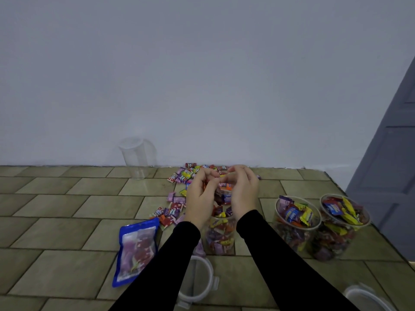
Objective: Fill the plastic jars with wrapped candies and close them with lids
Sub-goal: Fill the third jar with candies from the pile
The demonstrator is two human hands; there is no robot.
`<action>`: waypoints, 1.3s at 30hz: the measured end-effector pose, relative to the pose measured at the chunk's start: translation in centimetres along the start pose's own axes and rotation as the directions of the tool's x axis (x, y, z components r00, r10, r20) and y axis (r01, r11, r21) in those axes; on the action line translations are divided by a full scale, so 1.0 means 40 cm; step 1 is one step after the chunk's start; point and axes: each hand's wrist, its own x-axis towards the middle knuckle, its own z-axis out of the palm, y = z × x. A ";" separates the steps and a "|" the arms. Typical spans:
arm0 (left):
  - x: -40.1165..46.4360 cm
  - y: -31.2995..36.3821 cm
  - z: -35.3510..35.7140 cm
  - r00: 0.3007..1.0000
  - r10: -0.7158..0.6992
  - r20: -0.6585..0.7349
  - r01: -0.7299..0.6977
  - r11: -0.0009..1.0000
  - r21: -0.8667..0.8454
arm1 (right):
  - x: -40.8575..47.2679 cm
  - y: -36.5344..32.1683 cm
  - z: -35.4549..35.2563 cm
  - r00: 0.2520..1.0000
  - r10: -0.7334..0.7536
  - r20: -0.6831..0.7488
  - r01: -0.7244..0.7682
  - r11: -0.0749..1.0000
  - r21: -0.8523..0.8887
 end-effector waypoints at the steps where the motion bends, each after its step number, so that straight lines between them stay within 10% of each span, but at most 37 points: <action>1: 0.000 0.002 0.000 1.000 0.004 0.011 -0.004 1.000 0.011 | 0.008 -0.004 -0.002 1.000 0.004 0.012 -0.004 1.000 0.014; 6: 0.006 0.019 -0.006 0.992 0.026 0.121 -0.049 0.979 0.197 | 0.036 0.021 -0.039 0.995 -0.055 0.082 0.062 0.995 -0.083; 13: 0.039 0.067 -0.009 0.931 -0.150 0.332 -0.010 0.902 0.433 | -0.012 0.120 -0.068 0.948 0.234 0.214 -0.250 0.967 0.051; 19: 0.063 0.120 -0.023 0.769 -0.412 0.488 -0.267 0.487 0.832 | -0.004 0.141 -0.083 0.965 0.177 0.195 -0.172 0.984 -0.039; 27: 0.045 0.101 0.042 0.734 -0.489 0.470 -0.406 0.239 0.882 | -0.009 0.132 -0.090 0.941 0.232 0.245 -0.247 0.969 0.031; 39: 0.043 0.138 0.045 0.757 -0.431 0.491 -0.357 0.356 0.863 | -0.016 0.102 -0.099 0.939 0.257 0.230 -0.232 0.964 -0.131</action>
